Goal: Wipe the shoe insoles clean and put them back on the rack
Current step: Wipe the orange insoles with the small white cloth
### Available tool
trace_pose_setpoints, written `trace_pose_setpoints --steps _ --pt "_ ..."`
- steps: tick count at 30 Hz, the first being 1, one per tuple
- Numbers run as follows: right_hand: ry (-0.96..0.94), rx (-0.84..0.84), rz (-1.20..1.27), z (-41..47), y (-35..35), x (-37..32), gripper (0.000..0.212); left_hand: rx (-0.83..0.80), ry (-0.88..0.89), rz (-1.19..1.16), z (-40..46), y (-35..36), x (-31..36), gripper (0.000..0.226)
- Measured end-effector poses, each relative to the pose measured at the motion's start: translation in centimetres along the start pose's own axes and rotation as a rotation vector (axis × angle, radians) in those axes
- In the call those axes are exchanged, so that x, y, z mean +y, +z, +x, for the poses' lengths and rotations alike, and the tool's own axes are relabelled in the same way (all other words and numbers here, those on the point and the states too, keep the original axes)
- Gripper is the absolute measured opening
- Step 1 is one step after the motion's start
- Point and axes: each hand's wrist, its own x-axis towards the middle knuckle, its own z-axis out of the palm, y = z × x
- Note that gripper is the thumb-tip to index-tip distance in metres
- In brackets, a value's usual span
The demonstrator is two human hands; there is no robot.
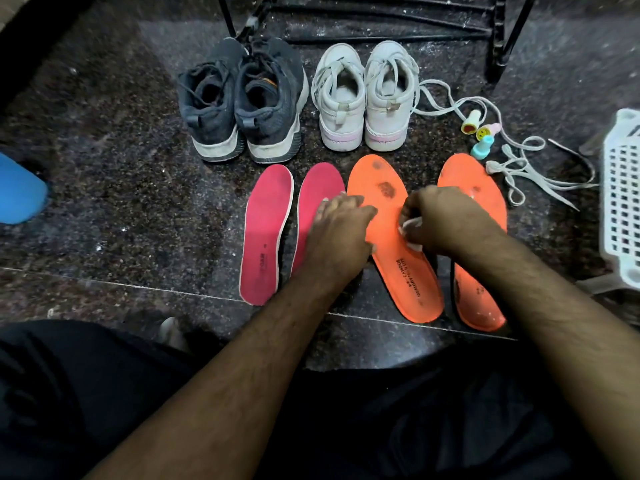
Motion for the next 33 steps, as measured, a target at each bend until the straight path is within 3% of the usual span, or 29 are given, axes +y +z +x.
trace_pose_setpoints --steps 2,4,6,10,15,21,27,31,33 --pt "-0.036 -0.050 0.029 -0.3 -0.4 -0.2 0.012 -0.112 0.027 0.083 0.0 0.0 -0.1 0.076" --pt "-0.116 -0.231 -0.005 -1.1 -0.2 -0.6 0.008 -0.124 0.065 0.153 0.1 0.2 -0.1 0.085" --pt "-0.108 -0.304 -0.098 -1.4 0.4 -0.6 0.008 -0.137 0.063 0.179 0.2 0.4 -0.3 0.090" --pt "0.001 -0.140 -0.086 -0.2 0.2 0.2 0.012 -0.183 0.076 0.163 0.1 0.6 -0.5 0.096" --pt "-0.058 -0.166 -0.025 0.0 1.0 -0.4 0.009 -0.227 0.117 0.184 -0.2 1.4 -0.2 0.129" --pt "-0.071 -0.070 0.019 0.8 1.5 -0.5 0.007 -0.237 0.124 0.184 -0.2 1.2 -0.4 0.132" --pt "-0.089 -0.292 -0.058 0.1 1.2 -0.4 0.016 -0.266 0.131 0.187 -0.2 1.0 -0.4 0.137" --pt "0.040 -0.018 -0.105 0.7 0.5 0.5 0.015 -0.273 0.141 0.226 -0.3 1.0 -0.6 0.142" --pt "-0.055 -0.201 -0.097 0.1 0.2 0.2 0.013 -0.271 0.144 0.225 -0.3 0.9 -0.6 0.142"
